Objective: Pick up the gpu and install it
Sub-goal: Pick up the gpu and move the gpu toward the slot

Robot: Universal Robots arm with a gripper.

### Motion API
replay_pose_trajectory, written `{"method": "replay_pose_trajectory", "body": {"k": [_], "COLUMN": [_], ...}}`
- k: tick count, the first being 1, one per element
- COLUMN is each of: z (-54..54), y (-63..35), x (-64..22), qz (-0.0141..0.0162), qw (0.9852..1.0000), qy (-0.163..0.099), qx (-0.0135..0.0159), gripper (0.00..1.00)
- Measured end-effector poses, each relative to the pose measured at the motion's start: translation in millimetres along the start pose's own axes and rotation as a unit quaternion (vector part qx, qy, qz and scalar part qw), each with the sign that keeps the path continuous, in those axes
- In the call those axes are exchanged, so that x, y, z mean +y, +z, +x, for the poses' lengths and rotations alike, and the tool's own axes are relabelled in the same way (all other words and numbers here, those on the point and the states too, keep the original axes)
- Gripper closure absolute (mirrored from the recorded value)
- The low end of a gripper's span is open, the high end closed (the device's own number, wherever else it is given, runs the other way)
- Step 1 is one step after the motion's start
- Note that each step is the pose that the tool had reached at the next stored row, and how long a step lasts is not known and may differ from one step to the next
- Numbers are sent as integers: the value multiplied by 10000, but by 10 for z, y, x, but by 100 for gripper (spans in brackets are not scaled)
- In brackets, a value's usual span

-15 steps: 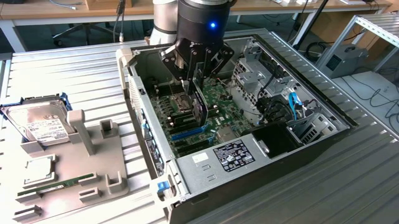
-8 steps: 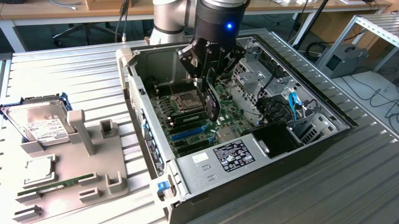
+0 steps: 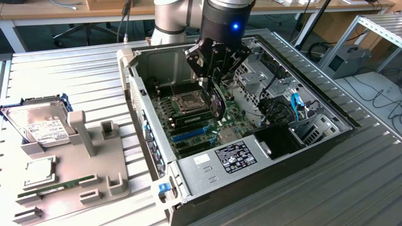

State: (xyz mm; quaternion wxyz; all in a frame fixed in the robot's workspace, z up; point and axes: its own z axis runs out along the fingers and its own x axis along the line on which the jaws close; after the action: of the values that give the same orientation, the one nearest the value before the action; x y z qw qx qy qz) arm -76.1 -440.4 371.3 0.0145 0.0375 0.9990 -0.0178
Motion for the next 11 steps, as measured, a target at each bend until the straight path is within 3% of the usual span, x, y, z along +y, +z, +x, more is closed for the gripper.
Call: {"method": "replay_pose_trajectory", "body": {"k": [11], "z": [-54], "y": [13], "x": [10], "qz": [-1], "qw": [10000], "qy": [0], "qx": [0], "gripper": [74]}}
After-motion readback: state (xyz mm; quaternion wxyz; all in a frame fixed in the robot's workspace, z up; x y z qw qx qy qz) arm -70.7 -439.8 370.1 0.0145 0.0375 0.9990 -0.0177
